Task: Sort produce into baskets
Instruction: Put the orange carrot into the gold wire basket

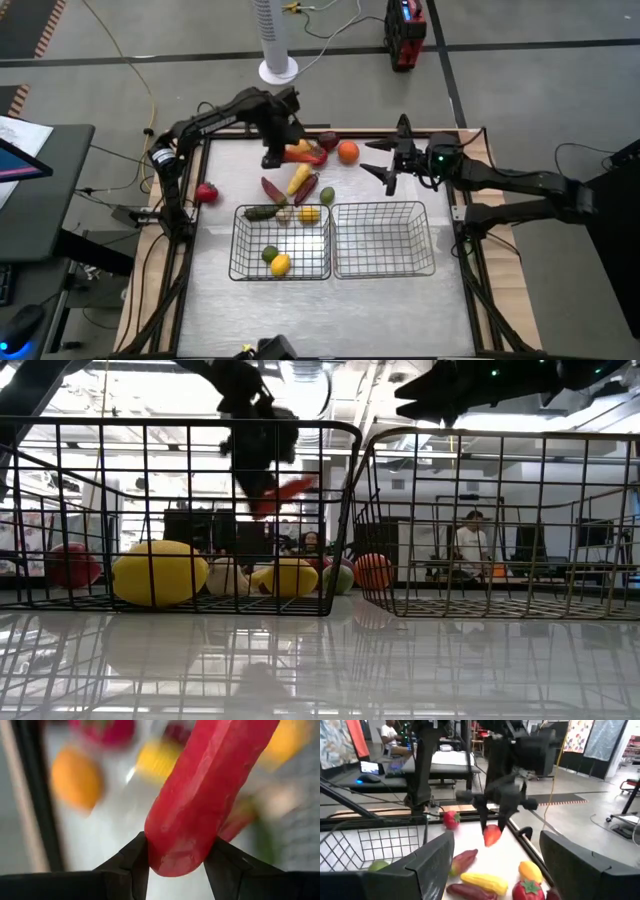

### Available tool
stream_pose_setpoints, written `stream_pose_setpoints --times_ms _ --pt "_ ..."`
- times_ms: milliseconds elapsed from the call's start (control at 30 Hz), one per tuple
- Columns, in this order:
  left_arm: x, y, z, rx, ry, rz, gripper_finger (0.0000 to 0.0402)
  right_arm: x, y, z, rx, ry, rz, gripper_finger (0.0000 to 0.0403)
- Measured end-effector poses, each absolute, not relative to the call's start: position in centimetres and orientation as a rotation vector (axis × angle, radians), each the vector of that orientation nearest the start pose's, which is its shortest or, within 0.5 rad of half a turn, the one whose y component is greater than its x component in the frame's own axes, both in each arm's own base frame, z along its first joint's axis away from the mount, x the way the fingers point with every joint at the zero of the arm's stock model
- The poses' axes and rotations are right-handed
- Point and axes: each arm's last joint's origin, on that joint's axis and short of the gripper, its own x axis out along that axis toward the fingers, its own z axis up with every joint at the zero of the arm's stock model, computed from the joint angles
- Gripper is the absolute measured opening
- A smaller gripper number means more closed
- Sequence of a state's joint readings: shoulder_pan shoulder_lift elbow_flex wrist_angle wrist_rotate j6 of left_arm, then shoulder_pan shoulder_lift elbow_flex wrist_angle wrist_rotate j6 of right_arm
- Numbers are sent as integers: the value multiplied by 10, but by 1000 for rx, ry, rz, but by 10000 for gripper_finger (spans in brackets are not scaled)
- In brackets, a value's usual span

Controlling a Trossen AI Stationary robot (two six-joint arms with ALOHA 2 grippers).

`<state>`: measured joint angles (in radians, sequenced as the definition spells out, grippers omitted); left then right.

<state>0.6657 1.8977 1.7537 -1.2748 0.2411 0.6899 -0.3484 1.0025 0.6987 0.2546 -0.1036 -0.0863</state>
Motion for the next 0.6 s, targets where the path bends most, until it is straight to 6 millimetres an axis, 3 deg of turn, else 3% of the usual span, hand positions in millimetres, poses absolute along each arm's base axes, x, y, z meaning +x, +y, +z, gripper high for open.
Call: stream_pose_setpoints --times_ms 200,400,600 --pt "315 207 303 -136 1054 -271 138 230 -70 306 -113 -34 -221 320" --pt "346 176 306 -16 964 -340 138 249 -58 301 -213 -72 -285 320" --pt "364 166 311 44 872 -312 138 250 -41 306 -243 -116 -227 320"
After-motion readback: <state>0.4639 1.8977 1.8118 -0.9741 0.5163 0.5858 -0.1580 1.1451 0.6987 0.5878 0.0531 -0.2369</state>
